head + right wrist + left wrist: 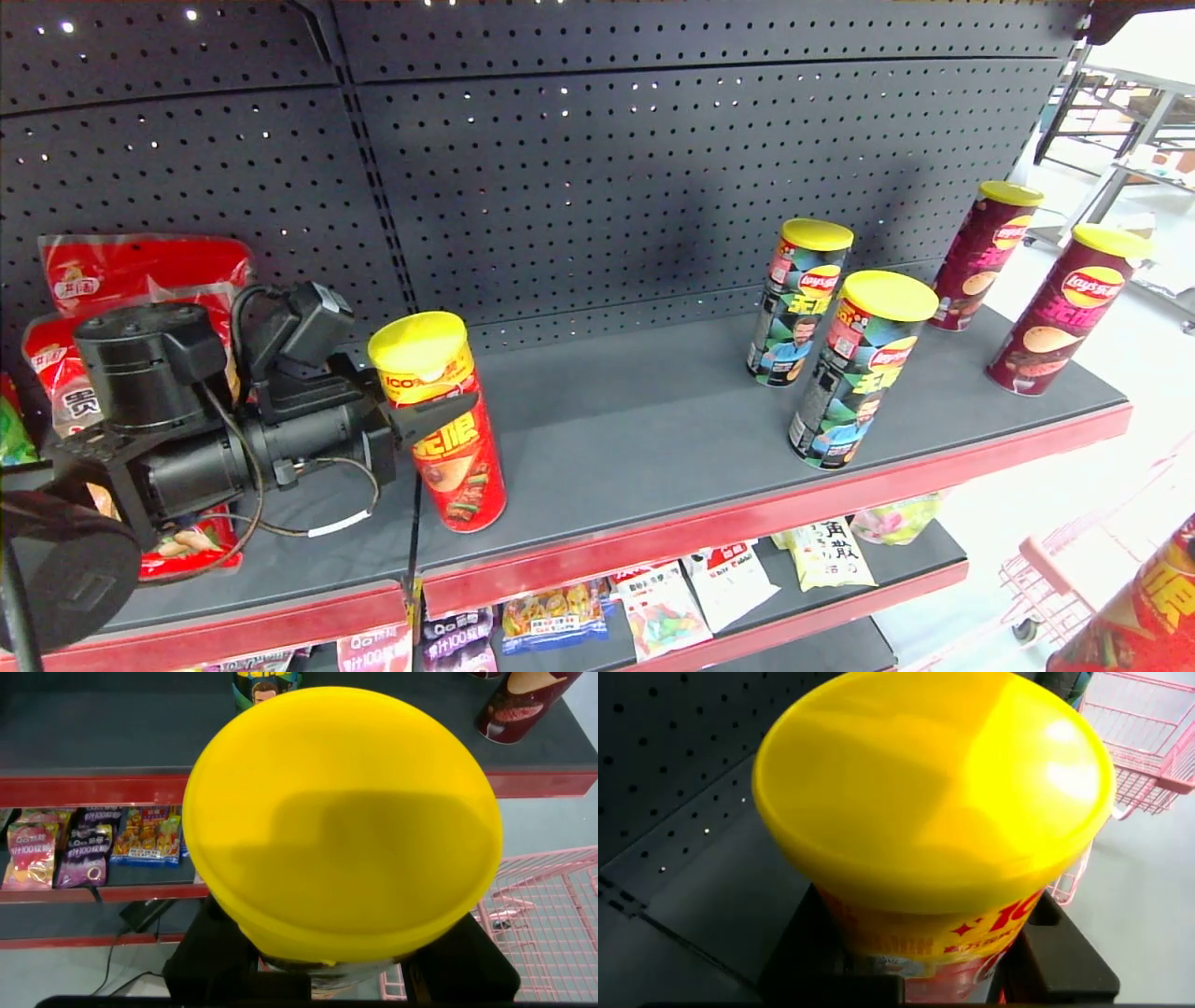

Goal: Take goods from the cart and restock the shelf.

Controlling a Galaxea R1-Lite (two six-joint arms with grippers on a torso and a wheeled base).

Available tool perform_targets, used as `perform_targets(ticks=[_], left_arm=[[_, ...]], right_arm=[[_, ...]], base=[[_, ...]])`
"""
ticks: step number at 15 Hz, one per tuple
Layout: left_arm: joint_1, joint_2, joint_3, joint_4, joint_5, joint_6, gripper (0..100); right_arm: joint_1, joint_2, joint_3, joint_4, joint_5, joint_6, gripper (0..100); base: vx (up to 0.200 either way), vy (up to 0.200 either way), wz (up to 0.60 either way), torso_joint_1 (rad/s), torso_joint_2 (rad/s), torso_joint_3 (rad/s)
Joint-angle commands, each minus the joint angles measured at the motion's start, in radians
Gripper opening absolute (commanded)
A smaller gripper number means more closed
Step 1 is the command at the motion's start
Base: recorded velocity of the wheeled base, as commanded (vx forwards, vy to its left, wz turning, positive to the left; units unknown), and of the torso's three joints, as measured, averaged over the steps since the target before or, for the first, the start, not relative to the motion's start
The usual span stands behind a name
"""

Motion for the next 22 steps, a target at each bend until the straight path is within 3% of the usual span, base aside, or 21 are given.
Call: perform_targets(ticks=[1, 11, 22], left_arm=[[-0.003, -0.002, 0.011, -0.006, 0.0, 0.003, 0], [-0.046, -0.021, 0.063, -0.043, 0.026, 0.001, 0], [-0.047, -0.023, 0.098, -0.053, 0.048, 0.003, 0]], right_arm=[[0.0, -0.001, 0.0, 0.001, 0.0, 0.0, 0], [-0.004, 0.001, 0.0, 0.001, 0.002, 0.0, 0], [-0.004, 0.001, 0.0, 0.001, 0.002, 0.0, 0]], base=[[0.0, 0.0, 0.0, 0.0, 0.0, 0.0], [0.0, 0.0, 0.0, 0.0, 0.0, 0.0], [0.0, 0.0, 0.0, 0.0, 0.0, 0.0]])
